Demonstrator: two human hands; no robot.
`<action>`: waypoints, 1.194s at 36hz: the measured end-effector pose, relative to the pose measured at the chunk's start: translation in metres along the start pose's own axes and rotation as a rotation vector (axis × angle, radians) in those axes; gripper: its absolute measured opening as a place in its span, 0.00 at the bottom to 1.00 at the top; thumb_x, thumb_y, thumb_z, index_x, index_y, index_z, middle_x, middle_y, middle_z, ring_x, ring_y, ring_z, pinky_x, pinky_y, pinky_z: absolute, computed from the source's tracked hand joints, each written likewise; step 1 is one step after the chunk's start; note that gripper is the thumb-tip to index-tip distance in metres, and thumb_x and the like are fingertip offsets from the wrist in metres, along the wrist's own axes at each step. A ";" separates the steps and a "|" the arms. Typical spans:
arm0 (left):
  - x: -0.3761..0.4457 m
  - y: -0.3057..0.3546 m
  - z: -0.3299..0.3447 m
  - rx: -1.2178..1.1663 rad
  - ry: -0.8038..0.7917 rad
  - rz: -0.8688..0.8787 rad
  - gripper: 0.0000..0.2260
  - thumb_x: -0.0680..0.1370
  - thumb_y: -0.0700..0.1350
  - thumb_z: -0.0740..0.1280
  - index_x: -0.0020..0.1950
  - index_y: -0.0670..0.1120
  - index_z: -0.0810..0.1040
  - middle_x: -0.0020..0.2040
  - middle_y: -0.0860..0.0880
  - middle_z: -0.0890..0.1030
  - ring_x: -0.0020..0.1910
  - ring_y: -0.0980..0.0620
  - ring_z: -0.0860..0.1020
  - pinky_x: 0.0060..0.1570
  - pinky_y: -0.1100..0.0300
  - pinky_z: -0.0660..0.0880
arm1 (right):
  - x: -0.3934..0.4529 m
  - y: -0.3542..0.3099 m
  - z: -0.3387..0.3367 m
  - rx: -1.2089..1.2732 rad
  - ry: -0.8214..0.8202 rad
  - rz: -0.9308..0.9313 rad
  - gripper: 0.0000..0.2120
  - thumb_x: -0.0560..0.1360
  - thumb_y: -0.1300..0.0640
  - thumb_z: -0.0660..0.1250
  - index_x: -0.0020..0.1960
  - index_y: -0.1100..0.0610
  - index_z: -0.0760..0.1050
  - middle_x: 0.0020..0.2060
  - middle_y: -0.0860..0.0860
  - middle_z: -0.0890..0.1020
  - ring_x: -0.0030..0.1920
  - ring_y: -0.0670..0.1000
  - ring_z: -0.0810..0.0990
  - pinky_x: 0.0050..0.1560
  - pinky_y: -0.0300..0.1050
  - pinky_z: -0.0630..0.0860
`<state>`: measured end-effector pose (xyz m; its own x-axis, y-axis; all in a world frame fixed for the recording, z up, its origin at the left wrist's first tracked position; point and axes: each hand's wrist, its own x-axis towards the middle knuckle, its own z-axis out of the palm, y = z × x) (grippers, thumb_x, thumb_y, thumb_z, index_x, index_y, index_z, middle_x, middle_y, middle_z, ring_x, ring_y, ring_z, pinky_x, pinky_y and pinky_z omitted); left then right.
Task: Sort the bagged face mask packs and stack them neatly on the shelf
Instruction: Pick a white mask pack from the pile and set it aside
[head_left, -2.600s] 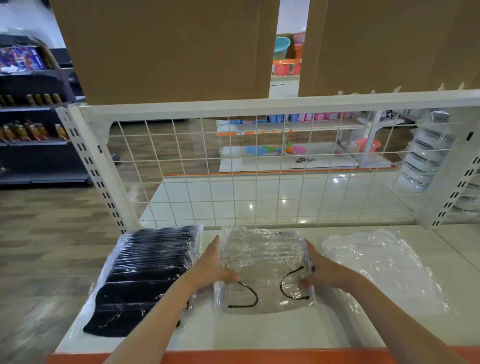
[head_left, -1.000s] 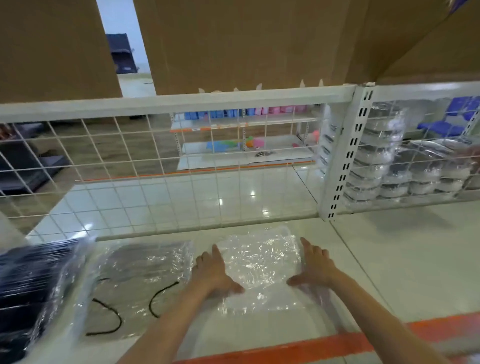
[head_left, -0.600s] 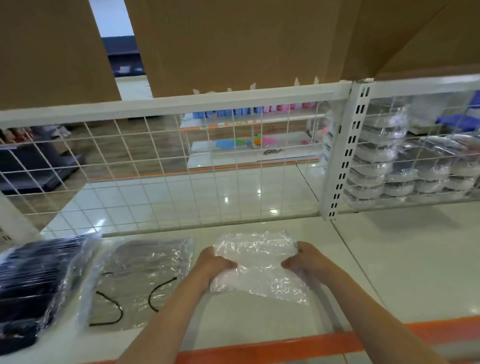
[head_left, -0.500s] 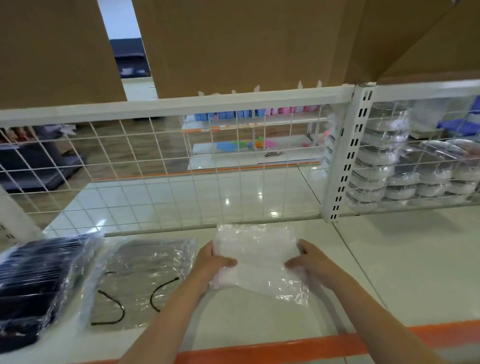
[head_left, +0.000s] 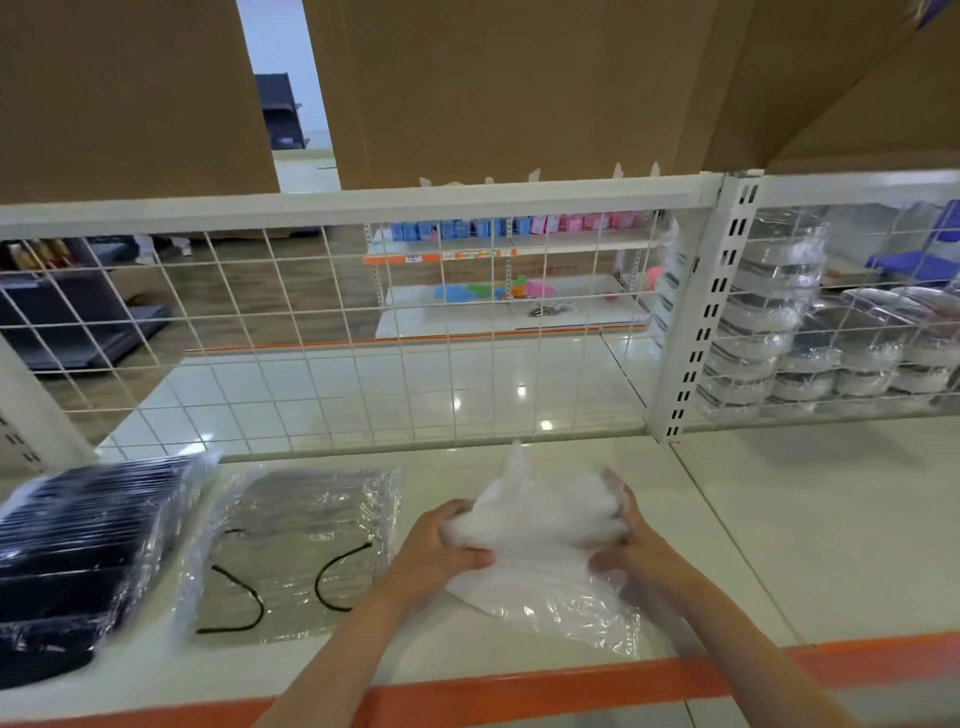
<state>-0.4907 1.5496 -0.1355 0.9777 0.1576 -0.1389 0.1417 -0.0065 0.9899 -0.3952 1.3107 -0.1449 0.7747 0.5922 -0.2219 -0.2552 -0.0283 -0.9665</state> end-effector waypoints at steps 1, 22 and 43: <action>-0.001 0.001 0.000 0.011 -0.018 -0.004 0.22 0.58 0.38 0.80 0.49 0.48 0.78 0.43 0.51 0.82 0.44 0.55 0.81 0.46 0.62 0.77 | 0.000 0.001 -0.002 0.004 0.000 0.000 0.49 0.59 0.74 0.63 0.69 0.34 0.59 0.55 0.54 0.74 0.41 0.49 0.78 0.35 0.43 0.74; 0.025 0.031 -0.026 -0.281 -0.035 -0.263 0.28 0.48 0.44 0.82 0.44 0.36 0.82 0.39 0.41 0.83 0.39 0.44 0.82 0.41 0.54 0.79 | 0.002 -0.005 -0.008 0.552 -0.065 0.211 0.44 0.65 0.32 0.68 0.68 0.63 0.70 0.60 0.64 0.75 0.58 0.65 0.76 0.55 0.56 0.78; 0.037 0.028 -0.008 0.111 0.148 0.173 0.33 0.55 0.55 0.79 0.57 0.56 0.72 0.57 0.55 0.77 0.56 0.62 0.76 0.55 0.69 0.71 | 0.014 -0.033 -0.025 -0.250 0.178 -0.179 0.27 0.62 0.58 0.73 0.60 0.50 0.74 0.52 0.45 0.83 0.54 0.46 0.81 0.48 0.36 0.76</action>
<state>-0.4516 1.5631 -0.1132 0.9566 0.2878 0.0459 -0.0014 -0.1531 0.9882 -0.3613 1.3004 -0.1194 0.8888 0.4563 -0.0434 0.0268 -0.1462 -0.9889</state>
